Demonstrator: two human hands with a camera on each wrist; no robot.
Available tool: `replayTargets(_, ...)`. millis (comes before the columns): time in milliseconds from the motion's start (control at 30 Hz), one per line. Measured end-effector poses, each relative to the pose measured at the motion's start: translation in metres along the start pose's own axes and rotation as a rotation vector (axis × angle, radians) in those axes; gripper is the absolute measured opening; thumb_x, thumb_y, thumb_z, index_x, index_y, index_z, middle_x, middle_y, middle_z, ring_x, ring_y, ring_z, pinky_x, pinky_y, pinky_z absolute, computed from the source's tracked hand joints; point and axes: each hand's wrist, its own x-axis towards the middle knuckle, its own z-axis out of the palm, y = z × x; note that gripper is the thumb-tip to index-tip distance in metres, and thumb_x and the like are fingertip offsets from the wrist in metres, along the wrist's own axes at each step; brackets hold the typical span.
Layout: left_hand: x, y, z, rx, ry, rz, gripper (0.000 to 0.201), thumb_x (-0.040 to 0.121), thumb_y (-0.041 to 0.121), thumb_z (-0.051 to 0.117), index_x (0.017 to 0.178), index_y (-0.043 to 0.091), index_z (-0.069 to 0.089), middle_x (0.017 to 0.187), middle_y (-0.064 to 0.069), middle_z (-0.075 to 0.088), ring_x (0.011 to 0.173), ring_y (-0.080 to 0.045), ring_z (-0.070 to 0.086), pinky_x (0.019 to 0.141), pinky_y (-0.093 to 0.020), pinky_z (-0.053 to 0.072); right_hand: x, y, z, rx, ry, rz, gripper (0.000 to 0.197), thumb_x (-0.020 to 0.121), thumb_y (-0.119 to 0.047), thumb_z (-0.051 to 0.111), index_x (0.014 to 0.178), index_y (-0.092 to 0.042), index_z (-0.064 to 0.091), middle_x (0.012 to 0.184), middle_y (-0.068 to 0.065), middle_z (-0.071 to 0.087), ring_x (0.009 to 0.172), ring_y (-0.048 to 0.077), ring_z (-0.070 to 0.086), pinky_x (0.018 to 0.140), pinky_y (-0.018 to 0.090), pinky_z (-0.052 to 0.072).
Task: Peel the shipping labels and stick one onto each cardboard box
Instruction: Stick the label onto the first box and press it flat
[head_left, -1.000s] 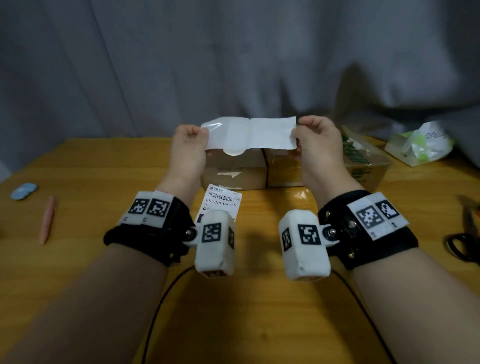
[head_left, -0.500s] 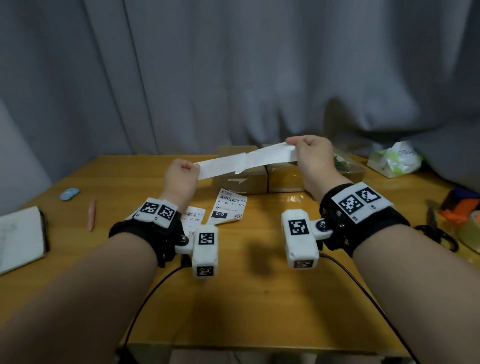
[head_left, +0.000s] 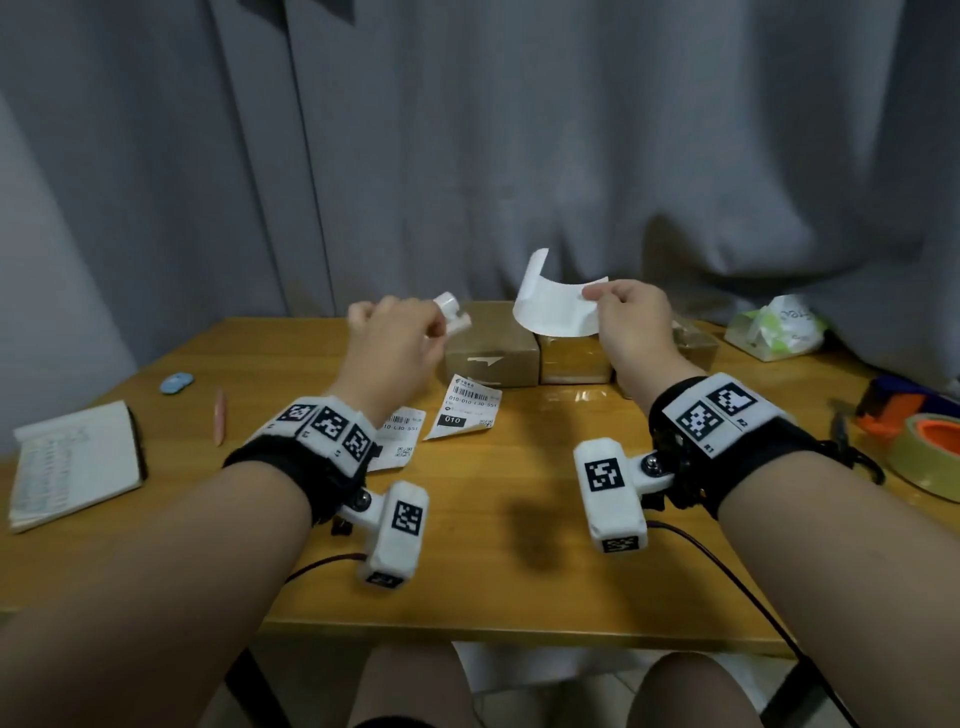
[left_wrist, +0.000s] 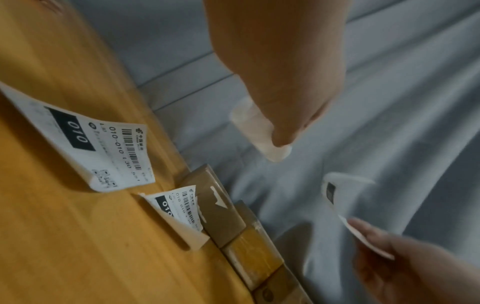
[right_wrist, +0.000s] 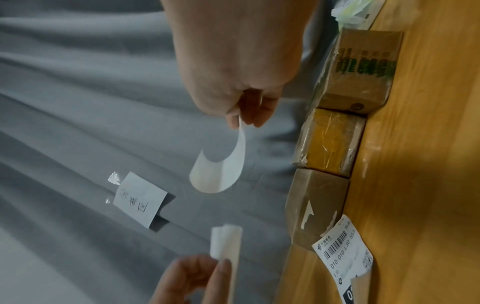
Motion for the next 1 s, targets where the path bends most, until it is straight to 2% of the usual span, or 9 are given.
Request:
replayTargets(133,-0.009,0.000,0.011,0.224,-0.112,0.111,0.011,0.092,0.027,0.048,0.083,0.025,0.053,0.090,0.010,0.059,0.092,-0.017,0.050,0.094,-0.039,0.024,-0.003,-0.006,0.002,-0.073,-0.091,-0.058,0.032,0.097,-0.012,0.039,0.112,-0.005,0.067,0.079,0.002,0.059,0.062,0.011,0.047,0.058,0.021,0.040)
replayTargets(233,-0.019,-0.011,0.023,0.241,-0.278,0.026,0.012,0.091,0.026,0.044,0.079,0.026,0.049,0.087,0.010,0.060,0.091,-0.017,0.050,0.095,-0.040,0.023,-0.006,-0.012,0.001,-0.082,-0.168,-0.084,0.033,0.097,-0.013,0.039,0.111,0.002,0.065,0.099,0.019,0.064,0.078,0.017,0.053,0.074,0.030,0.046)
replayTargets(333,-0.025,-0.018,0.029,0.239,-0.458,-0.035,0.009,0.089,0.030,0.047,0.081,0.027,0.049,0.086,0.009,0.060,0.093,-0.018,0.055,0.094,-0.040,0.024,-0.005,-0.014,-0.001,-0.099,-0.252,-0.074,0.036,0.096,-0.002,0.036,0.121,-0.005,0.062,0.128,0.009,0.056,0.118,0.020,0.050,0.104,0.033,0.042)
replayTargets(433,-0.025,-0.018,0.028,0.217,-0.659,-0.106,0.032,0.081,0.058,0.054,0.089,0.028,0.049,0.092,0.010,0.054,0.094,-0.015,0.050,0.092,-0.041,0.029,-0.005,-0.012,-0.002,-0.201,-0.332,-0.126,0.035,0.093,0.005,0.043,0.121,-0.005,0.061,0.131,0.011,0.055,0.122,0.025,0.051,0.106,0.031,0.042)
replayTargets(533,-0.019,-0.010,0.019,0.044,-0.392,-0.138,0.043,0.082,0.061,0.049,0.100,0.022,0.048,0.102,0.004,0.048,0.100,-0.017,0.046,0.094,-0.040,0.030,-0.002,-0.012,-0.003,-0.320,-0.362,-0.189,0.031,0.091,0.005,0.051,0.118,-0.004,0.064,0.126,0.012,0.059,0.119,0.024,0.054,0.098,0.021,0.040)
replayTargets(600,-0.012,0.002,0.008,-0.072,-0.060,-0.067,0.046,0.081,0.055,0.043,0.105,0.017,0.048,0.108,-0.002,0.044,0.104,-0.021,0.044,0.089,-0.033,0.025,0.000,-0.013,-0.005,-0.352,-0.358,-0.207,0.029,0.090,0.004,0.054,0.115,-0.004,0.065,0.125,0.012,0.061,0.117,0.024,0.055,0.096,0.020,0.040)
replayTargets(667,-0.004,0.018,-0.004,-0.096,0.102,0.072,0.053,0.075,0.055,0.044,0.111,0.017,0.049,0.116,-0.005,0.043,0.111,-0.022,0.038,0.090,-0.029,0.017,0.001,-0.015,-0.007,-0.372,-0.359,-0.210,0.026,0.090,0.000,0.056,0.114,-0.004,0.067,0.121,0.010,0.062,0.112,0.019,0.056,0.094,0.021,0.041)
replayTargets(833,0.007,0.055,-0.006,0.155,-0.150,0.330,0.057,0.075,0.054,0.062,0.122,0.025,0.050,0.138,0.001,0.037,0.134,-0.022,0.023,0.109,-0.042,0.004,0.004,-0.015,-0.008,-0.419,-0.385,-0.262,0.019,0.090,-0.009,0.061,0.105,-0.006,0.071,0.107,0.007,0.067,0.097,0.013,0.057,0.087,0.022,0.040)
replayTargets(1000,0.018,0.065,0.013,-0.138,-0.103,0.110,0.006,0.087,0.035,0.055,0.087,0.032,0.061,0.095,0.015,0.062,0.106,-0.010,0.049,0.100,-0.034,0.014,0.013,-0.014,-0.020,-0.454,-0.393,-0.287,0.016,0.088,-0.016,0.064,0.102,-0.014,0.072,0.093,-0.009,0.049,0.097,0.011,0.053,0.093,0.024,0.040)
